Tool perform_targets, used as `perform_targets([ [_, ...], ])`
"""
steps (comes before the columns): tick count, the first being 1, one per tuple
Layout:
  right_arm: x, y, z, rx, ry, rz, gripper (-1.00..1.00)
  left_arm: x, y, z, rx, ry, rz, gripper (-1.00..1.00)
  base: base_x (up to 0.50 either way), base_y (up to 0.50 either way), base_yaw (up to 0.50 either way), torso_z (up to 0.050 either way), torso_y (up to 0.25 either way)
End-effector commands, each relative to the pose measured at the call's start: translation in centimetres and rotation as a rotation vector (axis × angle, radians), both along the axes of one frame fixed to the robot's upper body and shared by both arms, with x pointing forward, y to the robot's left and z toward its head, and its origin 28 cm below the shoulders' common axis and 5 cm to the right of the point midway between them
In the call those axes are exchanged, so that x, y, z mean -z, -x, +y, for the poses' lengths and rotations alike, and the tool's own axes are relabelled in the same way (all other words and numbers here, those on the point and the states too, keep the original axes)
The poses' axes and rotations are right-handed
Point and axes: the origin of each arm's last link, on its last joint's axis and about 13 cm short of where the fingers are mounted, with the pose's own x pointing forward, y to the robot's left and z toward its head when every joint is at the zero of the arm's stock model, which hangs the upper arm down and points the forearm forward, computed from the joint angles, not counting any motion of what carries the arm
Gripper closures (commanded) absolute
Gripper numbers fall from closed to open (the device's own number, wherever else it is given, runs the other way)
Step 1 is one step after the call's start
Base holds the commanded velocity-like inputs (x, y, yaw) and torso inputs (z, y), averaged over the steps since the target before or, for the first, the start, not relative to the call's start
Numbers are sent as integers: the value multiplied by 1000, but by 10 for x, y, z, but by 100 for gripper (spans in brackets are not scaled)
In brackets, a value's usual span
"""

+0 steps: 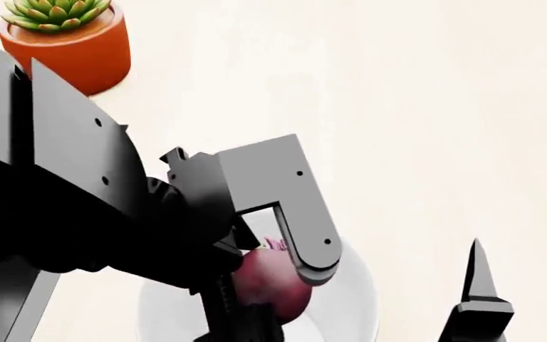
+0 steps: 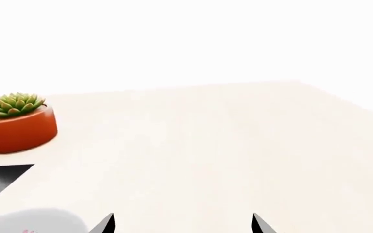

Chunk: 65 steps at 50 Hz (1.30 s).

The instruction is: Pick the pomegranates and onions from the sink and place them in one bowl. Place the beet in the other bowl. Then turn off the sink faucet.

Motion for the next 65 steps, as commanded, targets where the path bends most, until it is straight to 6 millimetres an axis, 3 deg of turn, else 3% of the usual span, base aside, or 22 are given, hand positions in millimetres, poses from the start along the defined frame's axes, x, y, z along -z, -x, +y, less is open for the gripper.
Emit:
perform_targets([
  [1,4,2,0,-8,-4,1,-100,5,-5,-12,18,-9,58,100,0,0,0,0,0],
  [10,10,4,-1,-11,-17,8,-100,8,4,-18,63,-34,70,100,0,0,0,0,0],
  [14,12,5,-1,-24,-22,15,-100,20,-1,-23,58,-48,74,100,0,0,0,0,0],
  [27,17,8,-1,-16,-28,18,-100,29,-14,-23,39,-68,58,100,0,0,0,1,1],
  [40,20,11,-1,-5,-33,20,-100,43,-9,-28,64,-96,83,100,0,0,0,0,0],
  [54,23,12,-1,-3,-37,24,-100,37,-9,-32,71,-94,80,100,0,0,0,0,1],
  [55,21,12,-1,-3,-36,19,-100,36,-9,-31,73,-96,75,-100,0,0,0,0,0],
  [65,18,12,1,-8,-35,14,-100,30,-6,-25,78,-100,68,-100,0,0,0,0,0],
])
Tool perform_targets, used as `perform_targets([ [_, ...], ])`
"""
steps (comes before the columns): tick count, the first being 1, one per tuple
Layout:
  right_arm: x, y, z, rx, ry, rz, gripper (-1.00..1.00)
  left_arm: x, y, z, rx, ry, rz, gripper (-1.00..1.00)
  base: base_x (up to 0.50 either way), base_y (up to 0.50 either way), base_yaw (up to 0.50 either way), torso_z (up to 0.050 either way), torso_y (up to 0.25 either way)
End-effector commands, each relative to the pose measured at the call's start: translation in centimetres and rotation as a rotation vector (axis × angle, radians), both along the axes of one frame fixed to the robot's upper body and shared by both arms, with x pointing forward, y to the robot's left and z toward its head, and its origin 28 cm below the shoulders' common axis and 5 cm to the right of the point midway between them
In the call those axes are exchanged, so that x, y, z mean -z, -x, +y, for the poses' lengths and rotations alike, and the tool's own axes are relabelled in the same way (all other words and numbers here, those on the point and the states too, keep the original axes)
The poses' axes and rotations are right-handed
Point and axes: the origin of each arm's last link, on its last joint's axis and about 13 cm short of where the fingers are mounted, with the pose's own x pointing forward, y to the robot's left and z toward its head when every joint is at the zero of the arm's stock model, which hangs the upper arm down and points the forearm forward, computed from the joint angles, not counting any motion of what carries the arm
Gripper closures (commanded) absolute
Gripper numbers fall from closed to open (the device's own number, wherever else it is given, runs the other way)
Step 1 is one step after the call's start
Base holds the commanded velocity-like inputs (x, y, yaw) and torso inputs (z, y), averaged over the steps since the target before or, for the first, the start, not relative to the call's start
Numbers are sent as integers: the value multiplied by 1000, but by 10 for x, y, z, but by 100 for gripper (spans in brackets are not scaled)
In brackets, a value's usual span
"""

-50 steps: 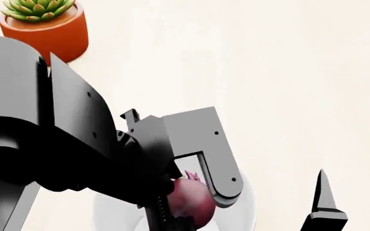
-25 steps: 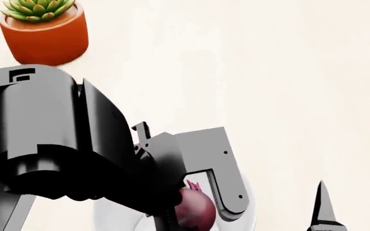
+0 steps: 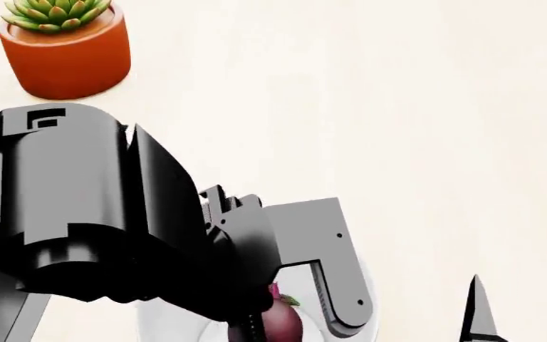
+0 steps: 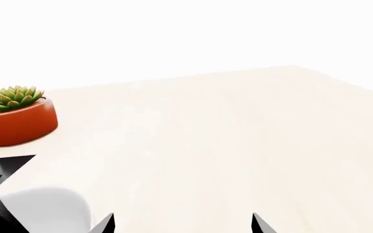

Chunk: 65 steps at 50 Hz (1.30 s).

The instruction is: Pick the pomegranates and onions from the sink and place them in one bowl. Place the beet in the other bowl. Then turn off the sink faucet.

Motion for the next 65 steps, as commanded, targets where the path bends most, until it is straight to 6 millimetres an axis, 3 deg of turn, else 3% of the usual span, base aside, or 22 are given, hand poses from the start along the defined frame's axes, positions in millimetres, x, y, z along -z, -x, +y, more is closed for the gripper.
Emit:
perform_targets([
  [1,-3,0,2,-13,4,-13,-100,-9,7,0,17,35,63,-100,0,0,0,0,0],
  [8,-3,0,1,-14,4,-12,-100,-20,17,1,50,50,39,-100,0,0,0,0,0],
  [15,-4,-2,1,-16,5,-15,-100,-46,23,3,68,101,17,-100,0,0,0,0,0],
  [23,-10,-4,2,-22,19,-22,-100,-61,16,10,49,123,-13,-100,0,0,0,0,0],
  [32,-35,-13,4,-46,81,-47,-100,-70,15,43,-82,343,-57,-100,0,0,0,0,0],
  [38,-49,-16,3,-45,109,-33,-100,-51,31,72,-231,601,-104,-100,0,0,0,0,0],
  [40,-57,-16,4,-48,122,-42,-100,-41,30,83,-253,640,-161,-100,0,0,0,0,0],
  [44,-73,-17,2,-54,150,-53,-100,-40,16,99,-409,813,-300,-100,0,0,0,0,0],
  [46,-83,-16,1,-51,157,-82,-100,-37,15,102,-431,866,-371,-100,0,0,0,0,0],
  [51,-82,-20,-2,-65,158,-80,-100,-15,12,102,-494,940,-551,-100,0,0,0,0,0],
  [53,-82,-21,-3,-69,162,-83,-100,-9,16,104,-558,1022,-503,-100,0,0,0,0,0],
  [58,-81,-21,-3,-72,175,-82,-100,25,29,102,-621,1003,-611,-100,0,0,0,0,0],
  [65,-71,-22,-3,-49,166,-72,-100,50,41,113,-680,951,-718,-100,0,0,0,0,0],
])
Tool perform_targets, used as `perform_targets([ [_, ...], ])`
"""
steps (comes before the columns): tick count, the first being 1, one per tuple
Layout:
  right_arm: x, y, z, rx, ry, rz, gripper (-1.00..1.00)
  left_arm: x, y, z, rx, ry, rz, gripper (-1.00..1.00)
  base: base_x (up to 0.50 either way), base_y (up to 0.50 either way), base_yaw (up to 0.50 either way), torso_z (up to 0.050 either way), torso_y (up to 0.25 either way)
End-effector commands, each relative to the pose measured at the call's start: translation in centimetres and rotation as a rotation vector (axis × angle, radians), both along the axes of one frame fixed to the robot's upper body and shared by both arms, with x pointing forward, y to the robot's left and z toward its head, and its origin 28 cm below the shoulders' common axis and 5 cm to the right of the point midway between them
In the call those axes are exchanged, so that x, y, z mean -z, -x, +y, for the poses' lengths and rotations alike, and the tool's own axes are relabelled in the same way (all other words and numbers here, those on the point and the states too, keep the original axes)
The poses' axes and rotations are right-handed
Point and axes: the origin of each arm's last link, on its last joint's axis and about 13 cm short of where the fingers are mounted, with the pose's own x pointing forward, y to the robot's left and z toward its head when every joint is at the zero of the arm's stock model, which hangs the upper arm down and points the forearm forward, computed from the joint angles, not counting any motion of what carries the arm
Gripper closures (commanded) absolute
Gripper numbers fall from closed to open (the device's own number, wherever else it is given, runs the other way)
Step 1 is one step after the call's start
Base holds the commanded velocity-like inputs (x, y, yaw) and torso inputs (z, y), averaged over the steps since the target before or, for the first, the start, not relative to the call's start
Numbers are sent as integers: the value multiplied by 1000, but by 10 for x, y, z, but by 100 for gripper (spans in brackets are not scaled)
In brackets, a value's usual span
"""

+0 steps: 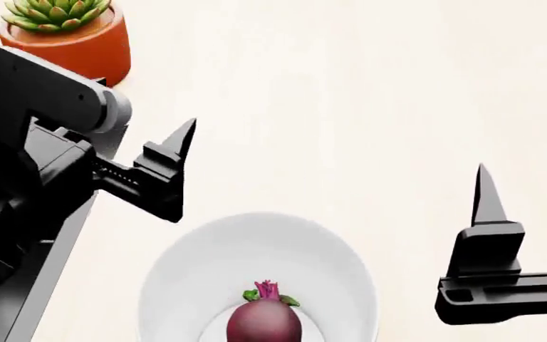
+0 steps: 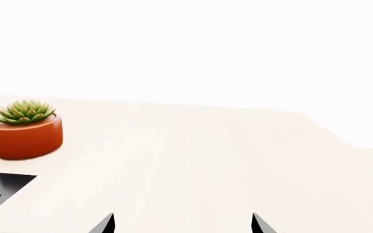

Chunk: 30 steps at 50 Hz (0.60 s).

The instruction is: Pick the pomegranates and onions from the sink and place them in one bowl. Place the beet in the other bowl. Then turn off the sink faucet.

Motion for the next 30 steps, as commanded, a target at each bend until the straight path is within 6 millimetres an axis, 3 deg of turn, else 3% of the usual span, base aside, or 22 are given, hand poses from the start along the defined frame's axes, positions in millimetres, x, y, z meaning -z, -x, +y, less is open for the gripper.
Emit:
perform_targets([
  [1,3,-1,-1,4,19,2,-100,34,24,15,-161,89,-55,-100,0,0,0,0,0],
  [8,3,0,1,-32,48,-2,-100,31,33,29,-224,127,-66,-100,45,100,0,0,0],
  [30,3,2,3,-31,32,-4,-100,43,36,38,-226,154,-11,-100,-37,455,0,0,0],
])
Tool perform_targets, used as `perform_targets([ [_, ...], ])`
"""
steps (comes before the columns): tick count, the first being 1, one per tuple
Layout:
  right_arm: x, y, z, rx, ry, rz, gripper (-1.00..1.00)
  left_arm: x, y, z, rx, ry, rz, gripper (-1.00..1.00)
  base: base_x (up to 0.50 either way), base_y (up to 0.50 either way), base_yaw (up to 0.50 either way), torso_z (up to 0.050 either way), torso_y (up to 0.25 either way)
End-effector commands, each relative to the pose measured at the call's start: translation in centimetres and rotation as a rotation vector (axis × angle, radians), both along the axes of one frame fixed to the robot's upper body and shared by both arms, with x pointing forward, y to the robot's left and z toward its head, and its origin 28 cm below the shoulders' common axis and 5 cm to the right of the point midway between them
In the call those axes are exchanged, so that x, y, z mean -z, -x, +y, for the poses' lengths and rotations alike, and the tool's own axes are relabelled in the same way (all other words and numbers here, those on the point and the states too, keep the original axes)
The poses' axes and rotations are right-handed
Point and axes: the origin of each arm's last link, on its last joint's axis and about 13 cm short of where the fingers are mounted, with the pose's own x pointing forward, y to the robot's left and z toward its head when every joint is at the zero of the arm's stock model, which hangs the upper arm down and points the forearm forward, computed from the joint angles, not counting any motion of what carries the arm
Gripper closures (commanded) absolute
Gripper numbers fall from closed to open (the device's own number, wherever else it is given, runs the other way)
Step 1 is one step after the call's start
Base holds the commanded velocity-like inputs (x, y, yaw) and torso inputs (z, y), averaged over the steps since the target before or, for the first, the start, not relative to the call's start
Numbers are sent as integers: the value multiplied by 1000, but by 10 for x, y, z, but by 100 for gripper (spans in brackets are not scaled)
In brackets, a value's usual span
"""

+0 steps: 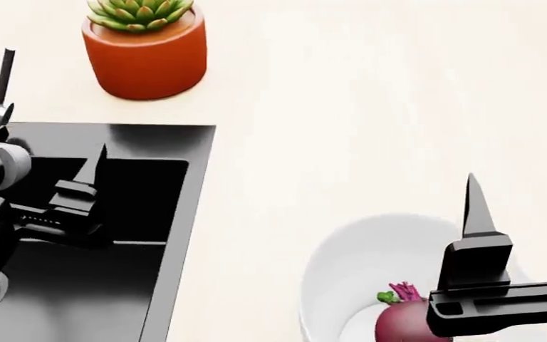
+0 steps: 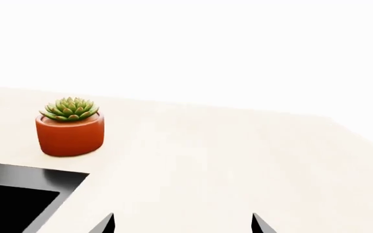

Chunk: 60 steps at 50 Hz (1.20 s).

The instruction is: Pick the pomegranates and onions from the sink and place them in one bowl. Place the beet in the other bowl. Then turn off the sink faucet.

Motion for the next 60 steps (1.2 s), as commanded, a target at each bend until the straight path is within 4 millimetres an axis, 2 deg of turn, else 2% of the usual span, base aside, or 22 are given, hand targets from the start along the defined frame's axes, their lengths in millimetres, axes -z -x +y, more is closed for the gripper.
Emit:
perform_targets([
  [1,0,0,1,-14,0,-7,-100,3,3,6,9,34,39,-100,-226,459,0,0,0],
  [20,8,-8,5,-33,-9,11,-100,1,4,11,-20,52,25,-100,-105,456,0,0,0],
  [30,7,-6,4,-27,-8,8,-100,0,1,12,-31,56,12,-100,-2,479,0,0,0],
  [48,13,-12,5,-32,-33,5,-100,6,3,14,-28,42,7,-100,189,490,0,0,0],
  [60,13,-7,5,-20,-38,0,-100,6,3,16,-40,42,13,-100,72,441,0,0,0],
])
